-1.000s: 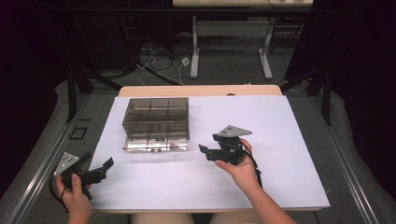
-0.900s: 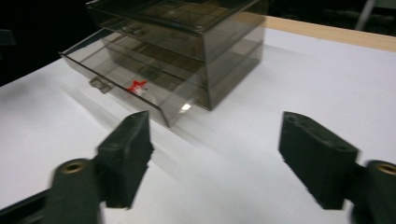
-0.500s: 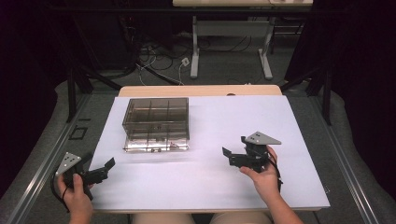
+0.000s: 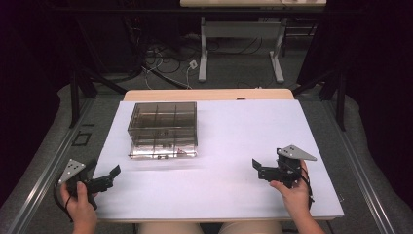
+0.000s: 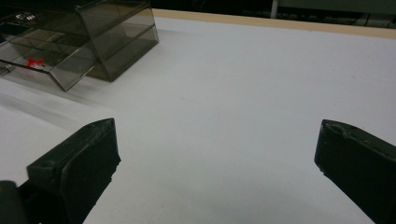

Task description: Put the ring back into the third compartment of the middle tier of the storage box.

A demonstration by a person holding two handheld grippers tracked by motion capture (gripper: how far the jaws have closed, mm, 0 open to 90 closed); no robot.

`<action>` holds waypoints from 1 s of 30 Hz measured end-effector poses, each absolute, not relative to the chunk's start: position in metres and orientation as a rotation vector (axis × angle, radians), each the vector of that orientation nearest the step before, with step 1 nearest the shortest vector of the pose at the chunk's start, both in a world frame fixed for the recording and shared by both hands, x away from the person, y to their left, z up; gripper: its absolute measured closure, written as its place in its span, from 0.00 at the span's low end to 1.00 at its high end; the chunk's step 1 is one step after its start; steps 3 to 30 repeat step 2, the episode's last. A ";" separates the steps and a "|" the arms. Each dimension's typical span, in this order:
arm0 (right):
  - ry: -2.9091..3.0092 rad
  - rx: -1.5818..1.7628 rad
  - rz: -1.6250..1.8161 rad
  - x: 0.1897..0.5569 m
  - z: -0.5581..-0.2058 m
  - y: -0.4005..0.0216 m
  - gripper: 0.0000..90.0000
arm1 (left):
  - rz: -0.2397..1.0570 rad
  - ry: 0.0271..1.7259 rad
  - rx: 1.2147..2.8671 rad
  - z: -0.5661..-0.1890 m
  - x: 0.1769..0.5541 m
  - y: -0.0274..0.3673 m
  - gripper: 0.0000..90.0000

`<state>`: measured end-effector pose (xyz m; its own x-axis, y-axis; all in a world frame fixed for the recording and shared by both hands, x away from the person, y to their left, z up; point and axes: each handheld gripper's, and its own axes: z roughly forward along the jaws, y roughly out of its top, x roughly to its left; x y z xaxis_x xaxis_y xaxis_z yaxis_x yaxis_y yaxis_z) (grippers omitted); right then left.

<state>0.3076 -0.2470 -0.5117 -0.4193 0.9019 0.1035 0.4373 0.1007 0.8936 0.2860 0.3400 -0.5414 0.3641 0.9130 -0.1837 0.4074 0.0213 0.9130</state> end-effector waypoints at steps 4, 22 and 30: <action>1.901 1.317 1.264 0.307 -0.515 -0.250 0.00 | 0.605 1.221 1.573 -0.542 0.287 0.339 0.00; 1.901 1.317 1.264 0.307 -0.515 -0.250 0.00 | 0.605 1.221 1.573 -0.542 0.287 0.339 0.00; 1.901 1.317 1.264 0.307 -0.515 -0.250 0.00 | 0.605 1.221 1.573 -0.542 0.287 0.339 0.00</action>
